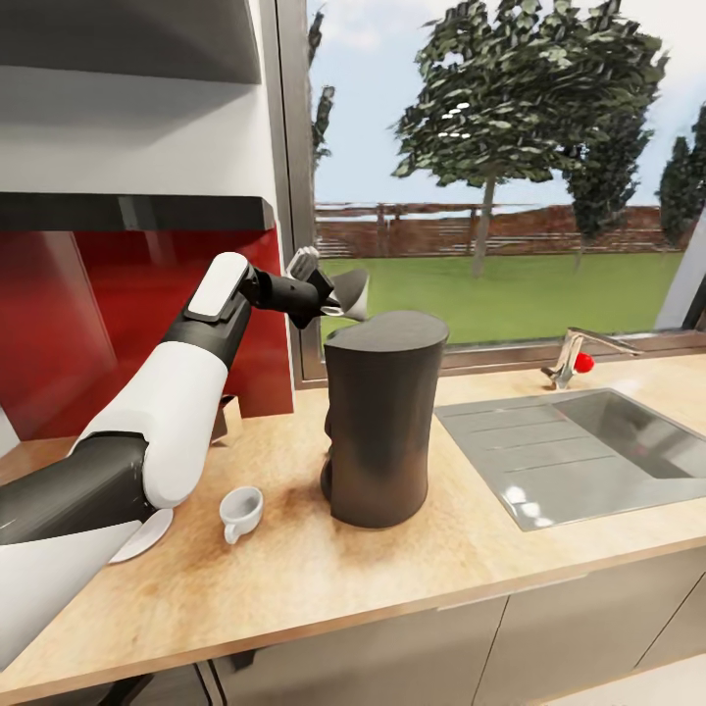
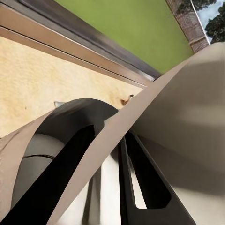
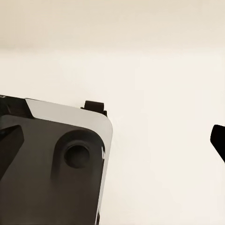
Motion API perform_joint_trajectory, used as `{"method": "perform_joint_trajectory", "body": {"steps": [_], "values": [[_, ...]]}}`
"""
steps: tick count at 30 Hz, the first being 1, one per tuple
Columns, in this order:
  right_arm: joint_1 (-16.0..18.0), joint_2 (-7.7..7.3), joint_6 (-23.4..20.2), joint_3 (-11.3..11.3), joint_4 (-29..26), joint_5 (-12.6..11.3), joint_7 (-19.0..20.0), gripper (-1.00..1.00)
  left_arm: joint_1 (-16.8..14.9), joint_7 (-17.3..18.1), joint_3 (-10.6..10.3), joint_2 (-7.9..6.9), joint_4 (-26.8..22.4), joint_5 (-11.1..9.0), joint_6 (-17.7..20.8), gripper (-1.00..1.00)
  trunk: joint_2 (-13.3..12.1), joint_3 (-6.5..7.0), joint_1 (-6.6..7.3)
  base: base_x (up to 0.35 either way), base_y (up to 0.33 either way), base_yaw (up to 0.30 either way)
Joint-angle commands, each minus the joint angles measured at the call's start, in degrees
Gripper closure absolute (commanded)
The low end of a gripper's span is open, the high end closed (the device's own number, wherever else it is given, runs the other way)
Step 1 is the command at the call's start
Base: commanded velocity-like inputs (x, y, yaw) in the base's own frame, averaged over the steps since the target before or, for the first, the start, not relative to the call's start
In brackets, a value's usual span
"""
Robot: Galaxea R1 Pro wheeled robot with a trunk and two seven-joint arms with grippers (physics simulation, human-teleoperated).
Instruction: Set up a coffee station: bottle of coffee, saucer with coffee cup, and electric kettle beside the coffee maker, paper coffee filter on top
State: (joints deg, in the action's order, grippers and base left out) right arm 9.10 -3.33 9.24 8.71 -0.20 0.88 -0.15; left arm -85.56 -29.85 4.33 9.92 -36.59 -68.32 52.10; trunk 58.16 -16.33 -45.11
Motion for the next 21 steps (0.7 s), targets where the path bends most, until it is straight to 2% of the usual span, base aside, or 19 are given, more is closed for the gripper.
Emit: {"method": "perform_joint_trajectory", "body": {"steps": [1,21], "values": [[0.0,-0.01,0.2,0.3,0.0,0.1,0.0,-1.0,0.0,-0.6,0.3,0.07,0.0,-0.4,0.2,1.0,0.1,-0.09,0.0,0.0,0.0,0.0],[0.0,-0.01,0.2,0.3,0.0,0.1,0.0,-1.0,-0.1,-0.6,0.3,0.07,0.0,-0.4,0.2,1.0,0.1,-0.59,0.0,0.0,0.0,0.036]]}}
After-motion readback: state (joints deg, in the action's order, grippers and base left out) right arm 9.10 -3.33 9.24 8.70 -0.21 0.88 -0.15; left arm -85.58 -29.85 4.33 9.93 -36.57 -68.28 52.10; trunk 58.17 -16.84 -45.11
